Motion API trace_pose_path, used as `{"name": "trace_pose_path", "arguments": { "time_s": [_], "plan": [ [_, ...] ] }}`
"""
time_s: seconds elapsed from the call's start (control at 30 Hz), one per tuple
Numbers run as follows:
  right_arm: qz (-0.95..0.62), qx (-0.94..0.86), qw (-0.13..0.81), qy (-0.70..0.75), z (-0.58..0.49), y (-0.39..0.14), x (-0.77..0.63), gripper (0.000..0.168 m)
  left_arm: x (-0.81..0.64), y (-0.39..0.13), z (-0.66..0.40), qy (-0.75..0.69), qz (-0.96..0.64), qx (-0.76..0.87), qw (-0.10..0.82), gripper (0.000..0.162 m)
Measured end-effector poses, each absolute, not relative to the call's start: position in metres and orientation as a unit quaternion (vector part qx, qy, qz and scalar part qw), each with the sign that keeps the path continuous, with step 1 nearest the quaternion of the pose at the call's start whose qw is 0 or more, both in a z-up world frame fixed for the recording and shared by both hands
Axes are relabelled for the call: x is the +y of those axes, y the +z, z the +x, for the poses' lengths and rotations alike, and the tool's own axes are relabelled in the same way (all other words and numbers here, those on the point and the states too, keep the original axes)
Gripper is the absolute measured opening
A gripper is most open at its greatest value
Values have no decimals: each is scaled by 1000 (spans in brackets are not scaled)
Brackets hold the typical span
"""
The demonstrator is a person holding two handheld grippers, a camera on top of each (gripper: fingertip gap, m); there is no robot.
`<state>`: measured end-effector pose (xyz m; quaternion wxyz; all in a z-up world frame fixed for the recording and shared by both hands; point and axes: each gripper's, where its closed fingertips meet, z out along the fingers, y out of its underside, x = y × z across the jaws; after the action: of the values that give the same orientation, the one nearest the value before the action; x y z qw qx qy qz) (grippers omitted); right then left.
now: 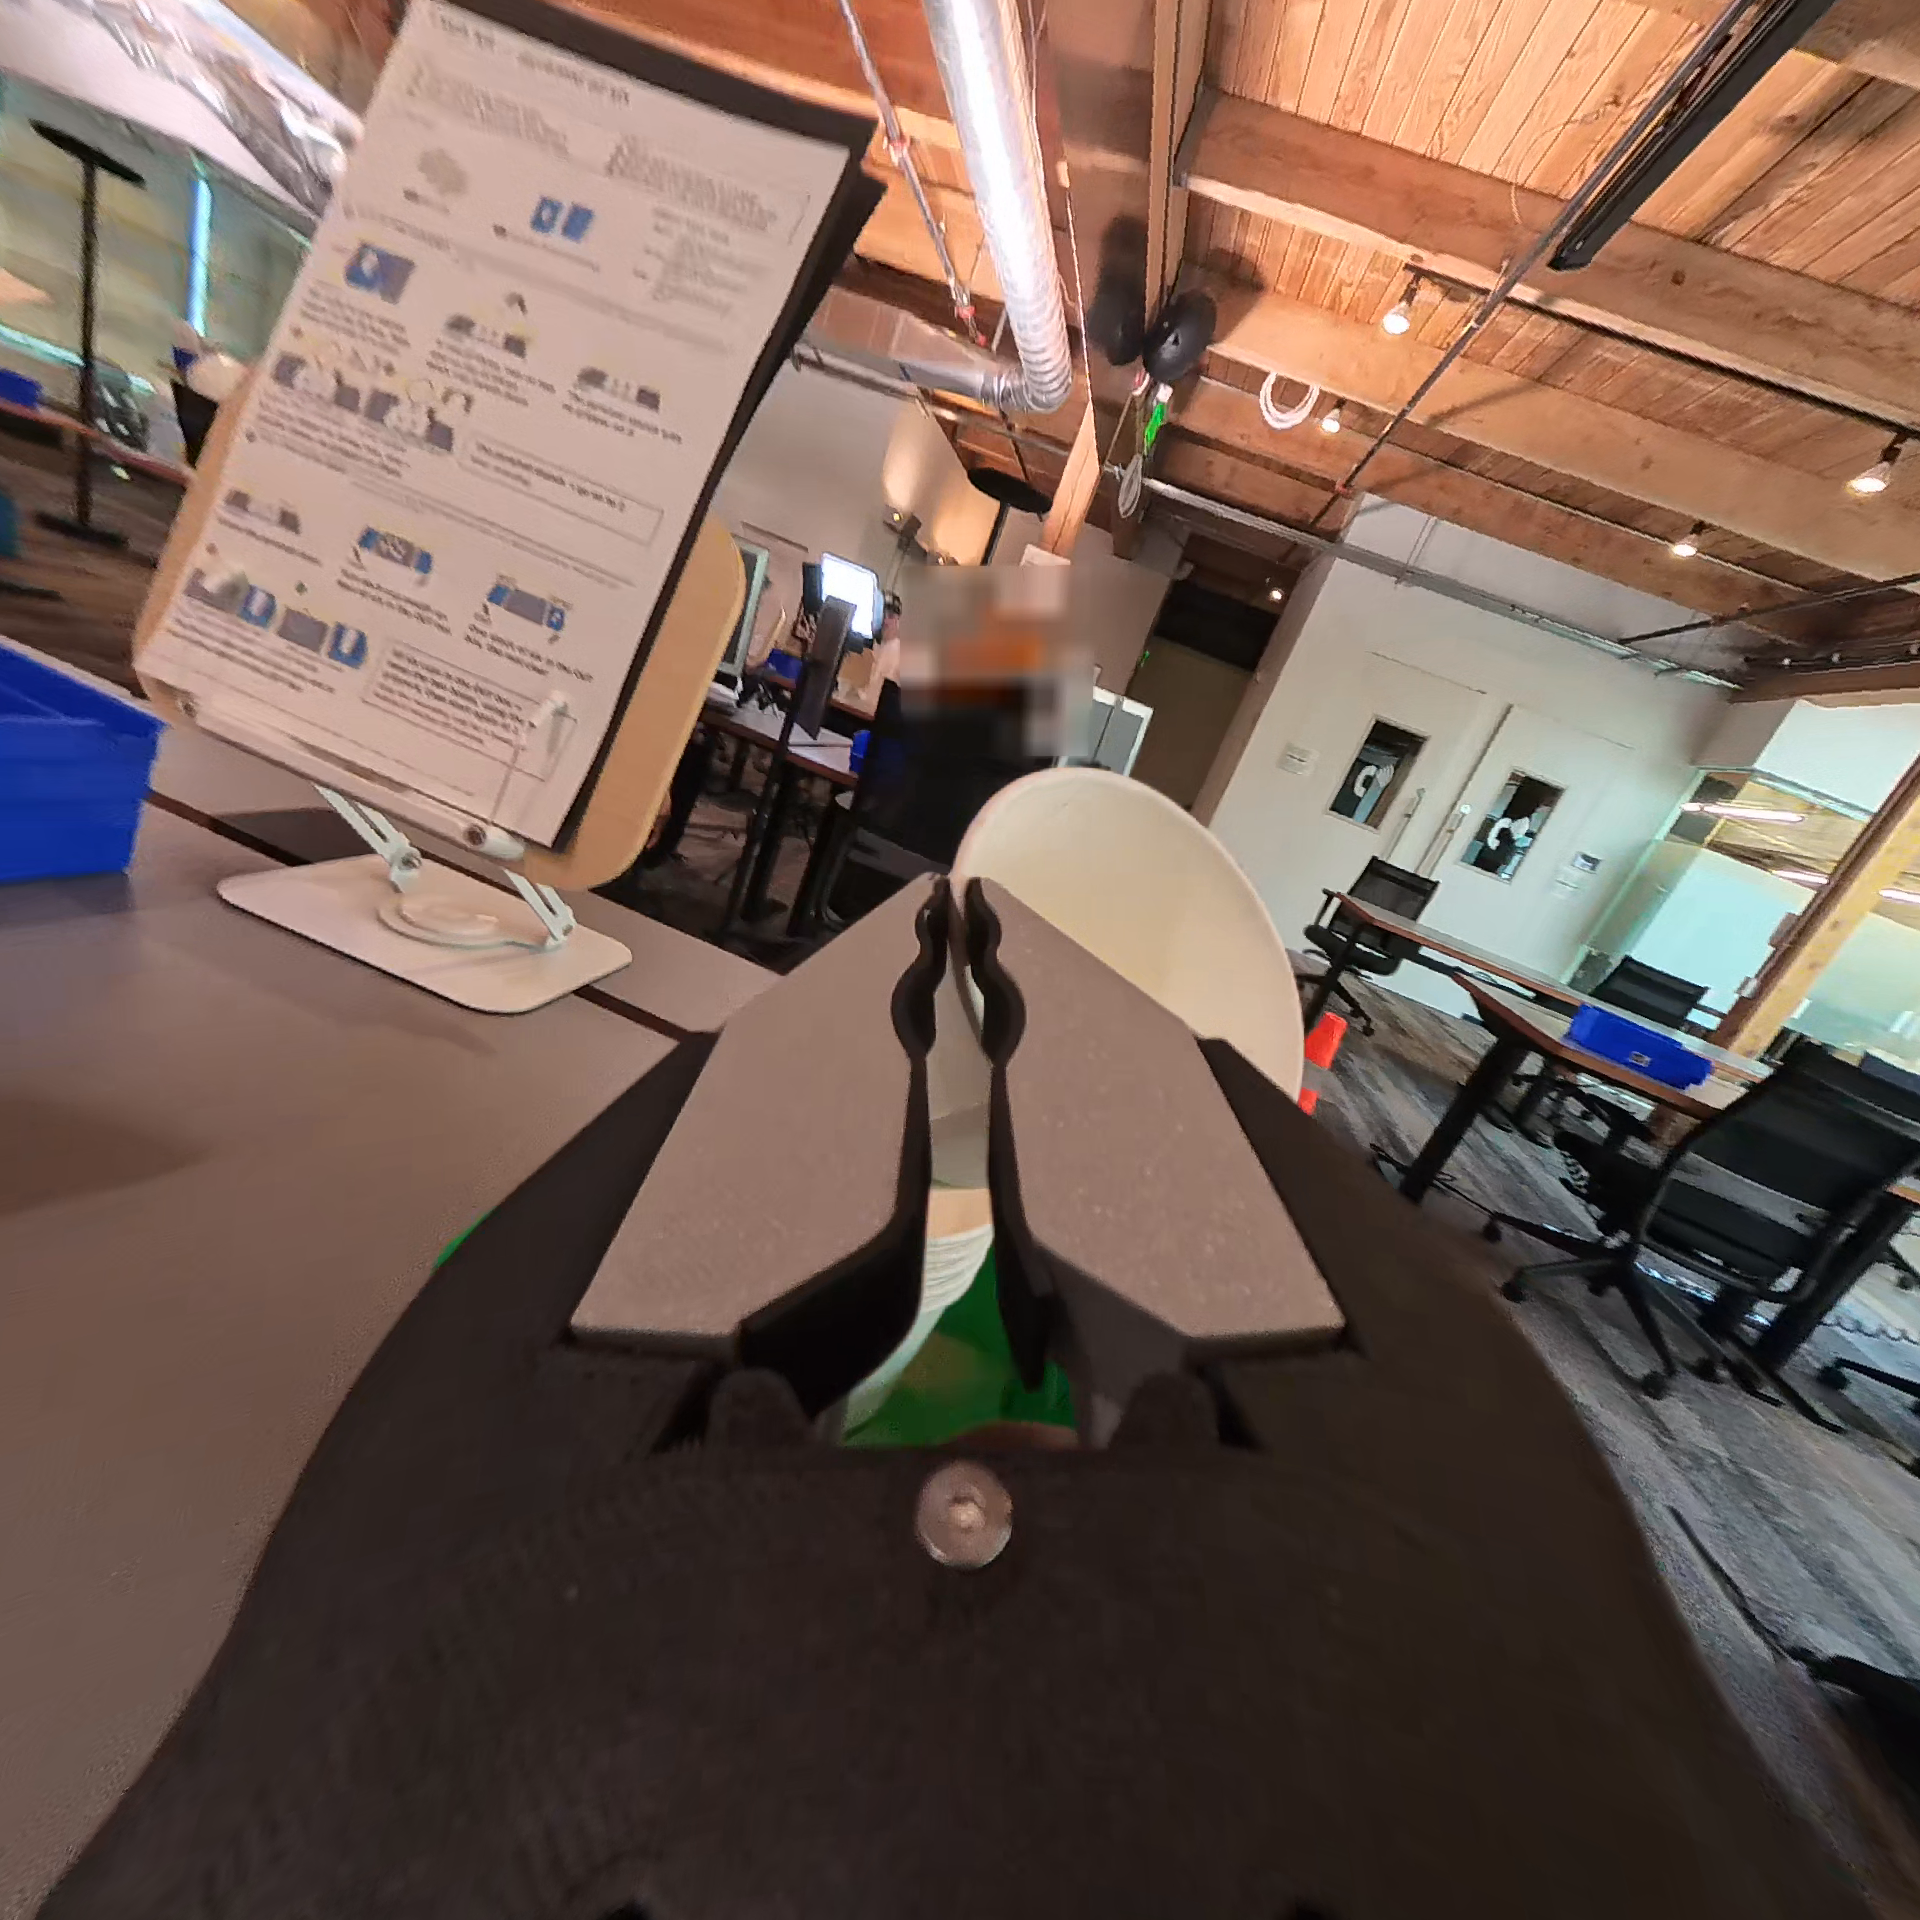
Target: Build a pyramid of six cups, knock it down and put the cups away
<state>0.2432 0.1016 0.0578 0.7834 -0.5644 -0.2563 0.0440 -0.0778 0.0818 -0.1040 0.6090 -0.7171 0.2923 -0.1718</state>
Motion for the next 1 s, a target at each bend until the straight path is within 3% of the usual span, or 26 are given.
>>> {"name": "trace_pose_path", "arguments": {
  "time_s": [0.37,0.47,1.0],
  "plan": [
    [-633,-271,725,22,225,4,149,3,81,-108,-75,-170,-720,298,603,0],
    [-627,-236,741,33,227,12,152,17,81,-108,-75,-170,-721,299,602,0],
    [-606,-216,761,80,225,24,143,32,81,-117,-74,-168,-732,304,586,5]
  ]
}}
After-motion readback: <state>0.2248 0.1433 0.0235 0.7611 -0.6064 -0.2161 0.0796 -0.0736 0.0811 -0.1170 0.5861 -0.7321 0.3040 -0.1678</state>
